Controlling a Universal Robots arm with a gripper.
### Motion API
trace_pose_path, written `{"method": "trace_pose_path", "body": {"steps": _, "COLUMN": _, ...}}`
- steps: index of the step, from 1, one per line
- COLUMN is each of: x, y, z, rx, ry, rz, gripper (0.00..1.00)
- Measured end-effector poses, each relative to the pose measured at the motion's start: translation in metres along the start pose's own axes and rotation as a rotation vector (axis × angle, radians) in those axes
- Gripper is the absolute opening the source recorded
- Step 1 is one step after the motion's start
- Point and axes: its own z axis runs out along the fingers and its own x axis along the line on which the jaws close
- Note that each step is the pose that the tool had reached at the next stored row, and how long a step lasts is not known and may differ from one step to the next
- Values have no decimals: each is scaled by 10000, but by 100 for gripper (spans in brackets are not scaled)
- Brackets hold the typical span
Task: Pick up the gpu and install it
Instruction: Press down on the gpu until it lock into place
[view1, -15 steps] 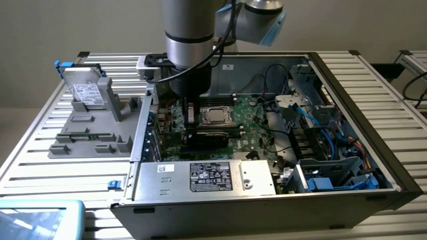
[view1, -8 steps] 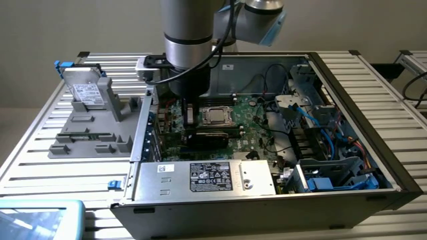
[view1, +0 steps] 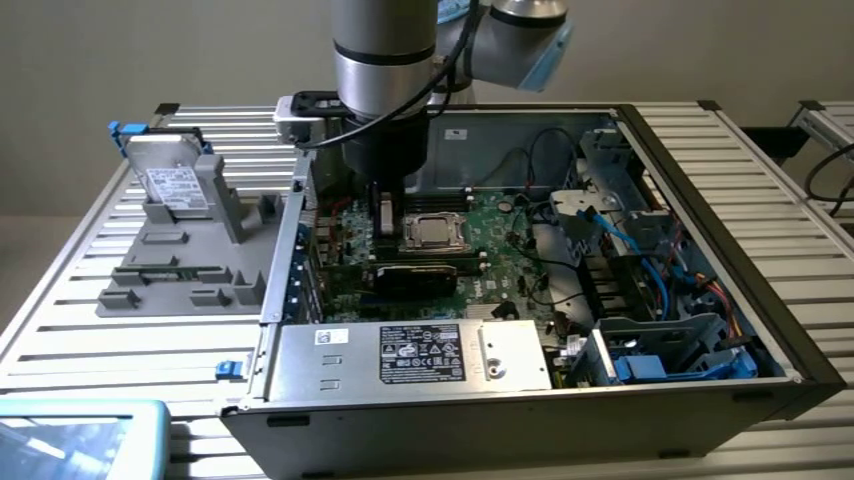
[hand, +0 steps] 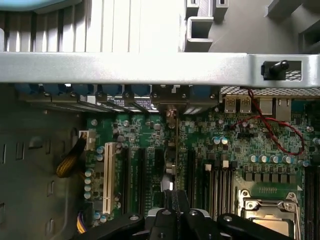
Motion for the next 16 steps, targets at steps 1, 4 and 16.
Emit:
{"method": "trace_pose_path", "body": {"steps": 1, "x": 7, "y": -36, "z": -2, "rx": -4, "ry": -3, "rz": -1, "gripper": 12}}
{"method": "trace_pose_path", "body": {"steps": 4, "x": 30, "y": -156, "z": -5, "rx": -19, "ry": -1, "rz": -2, "gripper": 12}}
{"method": "trace_pose_path", "body": {"steps": 16, "x": 37, "y": -211, "z": 153, "rx": -18, "ry": -100, "rz": -5, "gripper": 12}}
